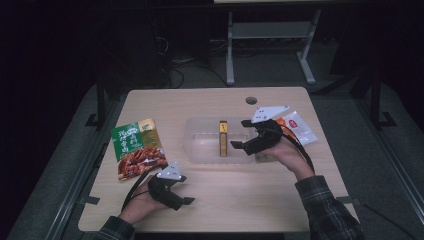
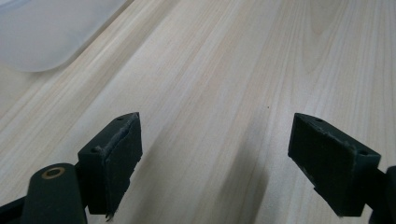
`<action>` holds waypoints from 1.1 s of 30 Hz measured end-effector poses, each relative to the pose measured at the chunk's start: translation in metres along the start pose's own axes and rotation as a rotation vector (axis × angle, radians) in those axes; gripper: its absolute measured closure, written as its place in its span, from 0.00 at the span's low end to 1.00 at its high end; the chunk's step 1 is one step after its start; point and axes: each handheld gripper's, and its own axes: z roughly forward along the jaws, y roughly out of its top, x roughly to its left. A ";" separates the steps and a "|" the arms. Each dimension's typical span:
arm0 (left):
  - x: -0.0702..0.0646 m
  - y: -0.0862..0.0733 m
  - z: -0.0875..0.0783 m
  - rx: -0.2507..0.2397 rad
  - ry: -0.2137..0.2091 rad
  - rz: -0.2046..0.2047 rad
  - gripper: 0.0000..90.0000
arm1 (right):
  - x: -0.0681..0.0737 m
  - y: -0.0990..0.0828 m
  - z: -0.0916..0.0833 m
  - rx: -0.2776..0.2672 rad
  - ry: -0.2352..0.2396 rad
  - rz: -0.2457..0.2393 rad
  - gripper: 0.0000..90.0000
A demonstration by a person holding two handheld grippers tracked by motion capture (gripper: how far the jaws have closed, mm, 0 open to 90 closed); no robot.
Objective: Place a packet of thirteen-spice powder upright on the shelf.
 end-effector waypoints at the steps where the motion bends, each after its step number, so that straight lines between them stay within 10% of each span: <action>1: -0.001 0.001 0.000 -0.003 0.001 -0.005 0.19 | 0.003 -0.002 -0.001 0.006 0.000 0.000 0.16; 15: -0.002 -0.001 -0.003 -0.004 0.012 -0.023 0.19 | 0.045 -0.045 -0.014 0.043 0.011 0.019 0.16; 33: 0.001 -0.003 -0.009 0.004 0.053 -0.039 0.20 | 0.065 -0.105 -0.027 0.111 -0.038 0.128 0.16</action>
